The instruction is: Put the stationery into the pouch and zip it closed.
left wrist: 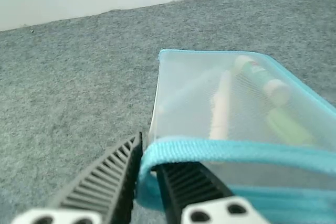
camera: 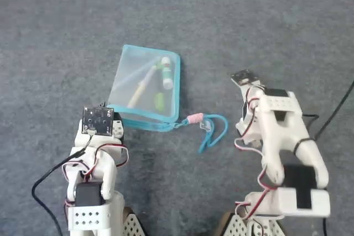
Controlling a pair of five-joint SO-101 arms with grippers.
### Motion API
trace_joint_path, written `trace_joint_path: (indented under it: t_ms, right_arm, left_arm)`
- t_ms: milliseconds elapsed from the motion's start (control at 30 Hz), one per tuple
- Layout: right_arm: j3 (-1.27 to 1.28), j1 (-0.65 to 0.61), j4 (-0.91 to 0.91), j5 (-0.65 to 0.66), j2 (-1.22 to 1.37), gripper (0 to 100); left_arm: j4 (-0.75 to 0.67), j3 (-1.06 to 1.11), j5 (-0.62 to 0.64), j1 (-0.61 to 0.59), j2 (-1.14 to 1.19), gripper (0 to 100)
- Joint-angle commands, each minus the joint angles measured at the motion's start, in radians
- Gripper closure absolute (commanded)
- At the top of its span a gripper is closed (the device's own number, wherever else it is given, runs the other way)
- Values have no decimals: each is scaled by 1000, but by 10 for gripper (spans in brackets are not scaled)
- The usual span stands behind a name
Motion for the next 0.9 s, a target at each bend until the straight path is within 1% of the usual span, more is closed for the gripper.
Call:
trace_joint_path:
  t_ms: [0, 133, 300, 433, 533, 767, 867]
  right_arm:
    - [-44, -12, -25, -58, 13, 840]
    - [34, 13, -101, -61, 13, 839]
    - [46, 53, -105, -63, 18, 840]
    - [48, 65, -73, -57, 10, 840]
    - [46, 67, -31, -9, 8, 840]
    - [48, 71, -13, 0, -7, 835]
    - [64, 73, 13, 40, -65, 807]
  left_arm:
    - [0, -7, 9, -3, -11, 988]
    - [0, -7, 8, -3, -11, 988]
    - [0, -7, 6, -3, -11, 988]
    - [0, -7, 5, -3, -11, 988]
    - [0, -7, 5, -3, -11, 988]
    - [0, -7, 5, -3, -11, 988]
    - [0, -7, 5, -3, -11, 988]
